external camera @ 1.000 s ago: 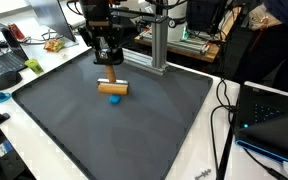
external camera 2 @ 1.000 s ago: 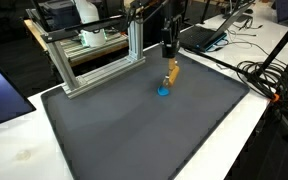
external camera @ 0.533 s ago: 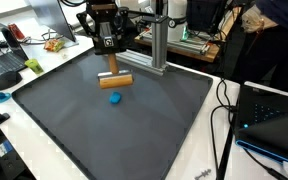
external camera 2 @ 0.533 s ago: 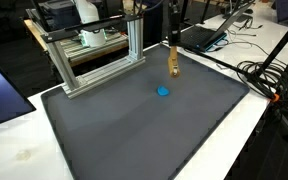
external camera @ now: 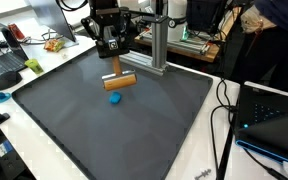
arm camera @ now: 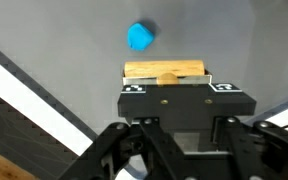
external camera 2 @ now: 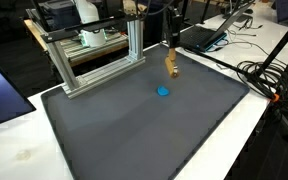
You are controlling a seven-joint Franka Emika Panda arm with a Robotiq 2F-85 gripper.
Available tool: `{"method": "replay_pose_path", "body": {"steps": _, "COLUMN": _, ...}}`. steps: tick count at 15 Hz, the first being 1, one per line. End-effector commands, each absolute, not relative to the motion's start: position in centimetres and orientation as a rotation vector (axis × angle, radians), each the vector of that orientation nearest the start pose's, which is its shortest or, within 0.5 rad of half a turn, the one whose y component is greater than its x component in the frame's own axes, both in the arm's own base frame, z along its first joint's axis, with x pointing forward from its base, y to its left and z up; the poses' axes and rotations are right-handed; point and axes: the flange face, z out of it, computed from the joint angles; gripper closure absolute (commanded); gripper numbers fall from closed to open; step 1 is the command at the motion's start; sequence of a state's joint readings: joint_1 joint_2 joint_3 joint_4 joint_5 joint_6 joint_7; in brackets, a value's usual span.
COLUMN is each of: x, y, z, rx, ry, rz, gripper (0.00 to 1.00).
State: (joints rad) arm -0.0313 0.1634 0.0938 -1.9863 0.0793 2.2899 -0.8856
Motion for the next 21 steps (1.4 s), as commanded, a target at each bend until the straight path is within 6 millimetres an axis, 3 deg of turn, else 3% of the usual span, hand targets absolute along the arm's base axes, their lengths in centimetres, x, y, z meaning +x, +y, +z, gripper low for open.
{"method": "replay_pose_path", "body": {"steps": 1, "x": 60.0, "y": 3.8, "z": 39.8, "rx": -2.808, "ry": -1.352, "rz": -0.249, "gripper": 0.78}}
{"method": "replay_pose_path", "body": {"steps": 4, "x": 61.0, "y": 3.5, "z": 38.4, "rx": -2.725, "ry": -1.565, "rz": -0.203, "gripper": 0.78}}
{"method": "replay_pose_path", "body": {"steps": 9, "x": 62.6, "y": 2.9, "z": 35.9, "rx": -2.577, "ry": -1.761, "rz": -0.159, "gripper": 0.78}}
{"method": "replay_pose_path", "body": {"steps": 21, "x": 64.7, "y": 0.7, "z": 32.8, "rx": -2.538, "ry": -1.798, "rz": -0.089, "gripper": 0.78}}
